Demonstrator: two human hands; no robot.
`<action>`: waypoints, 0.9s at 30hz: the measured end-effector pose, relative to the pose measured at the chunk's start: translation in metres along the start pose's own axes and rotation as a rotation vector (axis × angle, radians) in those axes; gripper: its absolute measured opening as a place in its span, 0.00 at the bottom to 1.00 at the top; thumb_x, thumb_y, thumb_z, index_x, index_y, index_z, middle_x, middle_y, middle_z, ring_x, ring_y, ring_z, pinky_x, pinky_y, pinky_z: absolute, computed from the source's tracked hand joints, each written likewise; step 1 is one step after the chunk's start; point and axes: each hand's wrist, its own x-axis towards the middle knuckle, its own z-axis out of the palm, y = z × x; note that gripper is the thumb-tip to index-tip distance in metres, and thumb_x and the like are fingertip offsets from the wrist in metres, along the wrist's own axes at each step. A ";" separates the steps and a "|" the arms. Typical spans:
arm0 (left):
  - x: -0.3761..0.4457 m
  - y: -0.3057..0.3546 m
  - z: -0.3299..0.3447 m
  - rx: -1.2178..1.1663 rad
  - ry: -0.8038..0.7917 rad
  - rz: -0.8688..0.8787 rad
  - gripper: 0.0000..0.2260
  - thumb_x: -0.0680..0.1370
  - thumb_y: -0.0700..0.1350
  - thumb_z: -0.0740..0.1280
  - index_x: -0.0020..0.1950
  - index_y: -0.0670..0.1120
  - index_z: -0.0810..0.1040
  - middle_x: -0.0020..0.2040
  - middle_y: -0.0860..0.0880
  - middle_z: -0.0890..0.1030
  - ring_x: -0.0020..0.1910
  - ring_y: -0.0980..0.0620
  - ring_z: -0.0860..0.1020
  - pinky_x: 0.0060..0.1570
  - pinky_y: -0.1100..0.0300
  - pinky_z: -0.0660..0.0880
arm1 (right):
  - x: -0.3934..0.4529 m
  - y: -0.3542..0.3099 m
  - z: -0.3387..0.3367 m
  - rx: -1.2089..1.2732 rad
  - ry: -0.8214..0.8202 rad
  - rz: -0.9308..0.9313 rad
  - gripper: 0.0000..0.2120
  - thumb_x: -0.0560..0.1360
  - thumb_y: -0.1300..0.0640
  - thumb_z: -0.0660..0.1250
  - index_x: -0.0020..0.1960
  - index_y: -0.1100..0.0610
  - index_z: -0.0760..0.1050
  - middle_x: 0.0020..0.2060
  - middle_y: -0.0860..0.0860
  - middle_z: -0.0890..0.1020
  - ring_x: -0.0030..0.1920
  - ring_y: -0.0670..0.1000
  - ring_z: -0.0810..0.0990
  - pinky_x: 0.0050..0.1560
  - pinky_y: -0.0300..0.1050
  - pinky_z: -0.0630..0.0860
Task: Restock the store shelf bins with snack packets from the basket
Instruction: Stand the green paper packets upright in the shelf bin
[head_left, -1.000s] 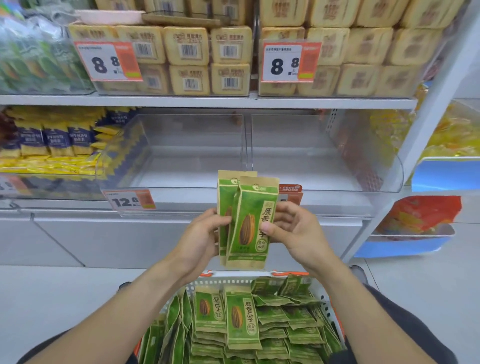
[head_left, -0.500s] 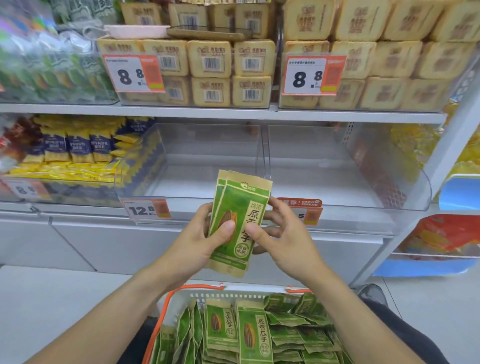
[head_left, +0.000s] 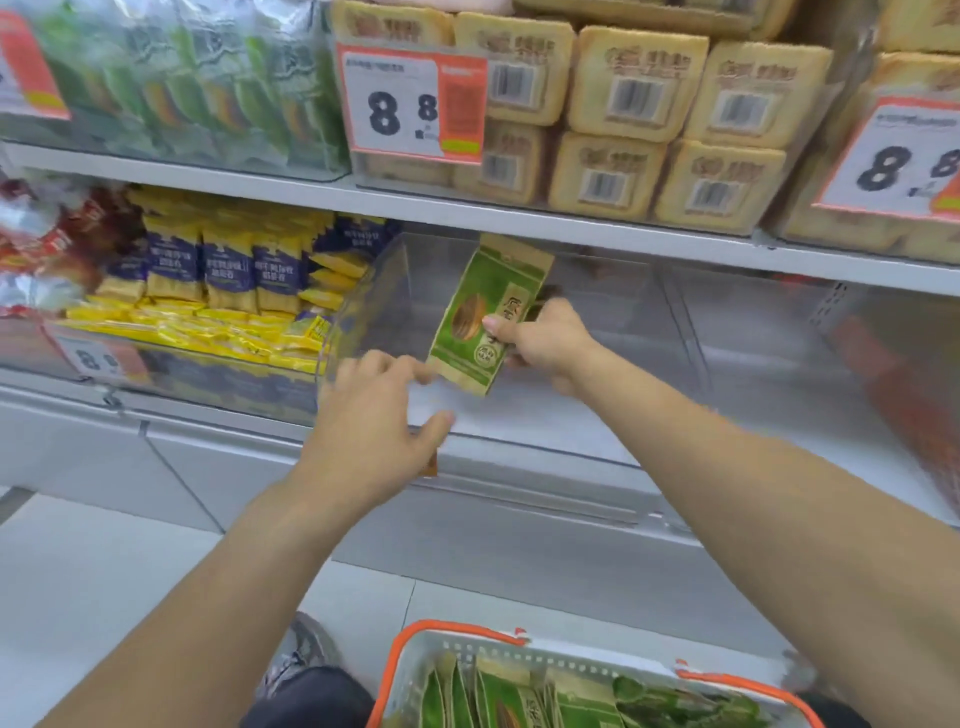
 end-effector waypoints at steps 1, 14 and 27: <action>0.003 -0.001 -0.001 0.040 -0.097 0.007 0.20 0.74 0.62 0.67 0.61 0.52 0.77 0.57 0.50 0.76 0.60 0.46 0.71 0.61 0.48 0.69 | 0.014 0.004 0.008 -0.044 0.032 -0.010 0.20 0.73 0.59 0.76 0.61 0.61 0.73 0.52 0.54 0.84 0.48 0.54 0.85 0.40 0.48 0.83; 0.023 -0.021 0.009 -0.273 -0.378 0.115 0.11 0.71 0.41 0.76 0.39 0.55 0.78 0.40 0.54 0.81 0.38 0.61 0.78 0.34 0.72 0.71 | 0.094 0.014 0.082 -0.361 0.284 -0.201 0.22 0.75 0.59 0.72 0.66 0.54 0.71 0.59 0.54 0.75 0.55 0.53 0.77 0.53 0.42 0.72; 0.019 -0.030 0.006 -0.334 -0.312 0.079 0.10 0.74 0.36 0.72 0.40 0.51 0.78 0.41 0.53 0.80 0.34 0.56 0.83 0.35 0.69 0.76 | 0.093 0.019 0.083 -0.460 0.323 -0.121 0.16 0.75 0.52 0.72 0.58 0.58 0.74 0.54 0.54 0.83 0.54 0.55 0.82 0.46 0.44 0.75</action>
